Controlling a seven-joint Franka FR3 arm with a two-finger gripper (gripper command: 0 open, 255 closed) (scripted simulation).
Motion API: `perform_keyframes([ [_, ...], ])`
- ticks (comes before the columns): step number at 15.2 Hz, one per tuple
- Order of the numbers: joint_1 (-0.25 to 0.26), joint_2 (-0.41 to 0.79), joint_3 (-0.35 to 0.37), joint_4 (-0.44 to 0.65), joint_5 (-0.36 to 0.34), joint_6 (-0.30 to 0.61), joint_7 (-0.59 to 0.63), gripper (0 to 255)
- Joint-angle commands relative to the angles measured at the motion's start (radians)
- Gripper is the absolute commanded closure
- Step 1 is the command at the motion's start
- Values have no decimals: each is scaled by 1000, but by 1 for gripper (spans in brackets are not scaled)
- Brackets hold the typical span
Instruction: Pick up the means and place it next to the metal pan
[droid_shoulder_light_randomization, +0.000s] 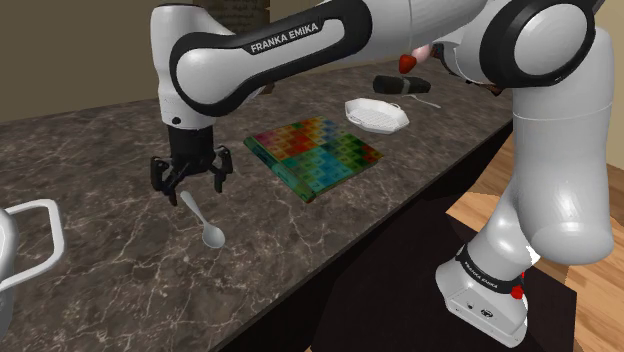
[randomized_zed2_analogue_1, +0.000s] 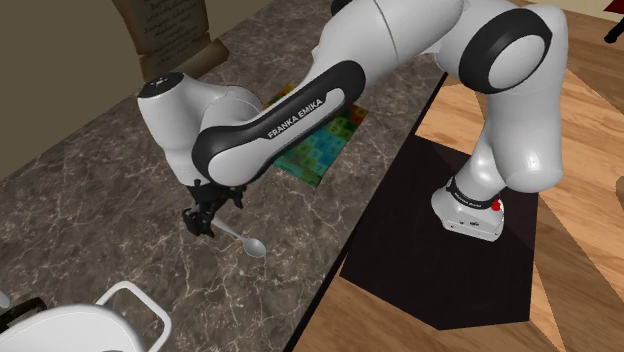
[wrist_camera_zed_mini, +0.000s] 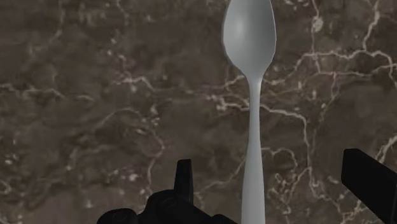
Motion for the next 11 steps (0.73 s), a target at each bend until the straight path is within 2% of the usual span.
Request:
perform_keyframes([
  [1, 8, 19, -2, 1, -5, 18, 5, 0],
  [6, 16, 42, -5, -26, -12, 68, 8, 0],
  [11, 16, 43, -5, -25, -12, 68, 8, 0],
])
